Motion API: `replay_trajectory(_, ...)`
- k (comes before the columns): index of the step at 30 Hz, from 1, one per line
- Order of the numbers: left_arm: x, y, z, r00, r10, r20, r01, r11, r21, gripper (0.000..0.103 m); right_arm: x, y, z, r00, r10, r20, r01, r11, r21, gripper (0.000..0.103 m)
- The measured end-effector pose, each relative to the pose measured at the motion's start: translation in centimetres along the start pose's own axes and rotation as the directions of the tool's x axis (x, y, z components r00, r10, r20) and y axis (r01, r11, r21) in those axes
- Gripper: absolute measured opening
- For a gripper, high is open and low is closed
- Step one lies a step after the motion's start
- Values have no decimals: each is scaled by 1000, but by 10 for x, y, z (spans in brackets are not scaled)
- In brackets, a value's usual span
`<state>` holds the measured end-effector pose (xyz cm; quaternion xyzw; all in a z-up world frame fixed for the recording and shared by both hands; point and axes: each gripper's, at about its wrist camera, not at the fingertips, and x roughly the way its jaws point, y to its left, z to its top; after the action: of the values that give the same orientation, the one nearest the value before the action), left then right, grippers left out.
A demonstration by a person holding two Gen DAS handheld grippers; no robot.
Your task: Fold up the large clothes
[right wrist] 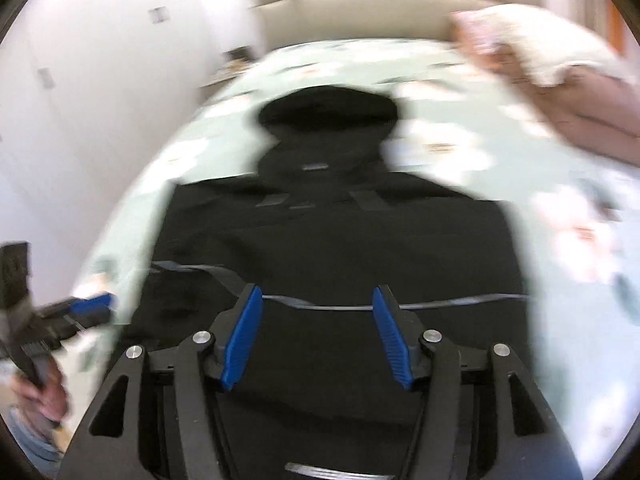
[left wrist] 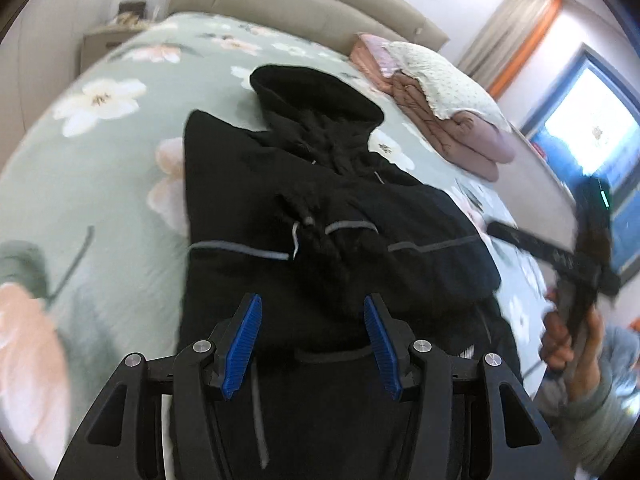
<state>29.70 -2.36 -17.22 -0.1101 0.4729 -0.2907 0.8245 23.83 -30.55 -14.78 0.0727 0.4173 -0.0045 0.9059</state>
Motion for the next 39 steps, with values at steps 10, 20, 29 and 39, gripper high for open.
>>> replay_trajectory(10, 73, 0, 26, 1000, 13, -21, -16, 990, -140, 21, 17, -84, -36, 986, -147, -75, 151, 987, 45, 61)
replay_trajectory(20, 39, 47, 24, 999, 41, -13, -43, 988, -147, 20, 44, -66, -24, 992, -102, -73, 102, 995, 2, 55)
replay_trajectory(29, 41, 43, 5, 997, 70, 13, -68, 992, -106, 26, 79, -65, -31, 974, -173, -145, 169, 985, -39, 51)
replay_trajectory(39, -28, -14, 3, 982, 85, 171, -92, 995, 33, 45, 14, -55, -34, 987, -144, -66, 144, 990, -4, 51)
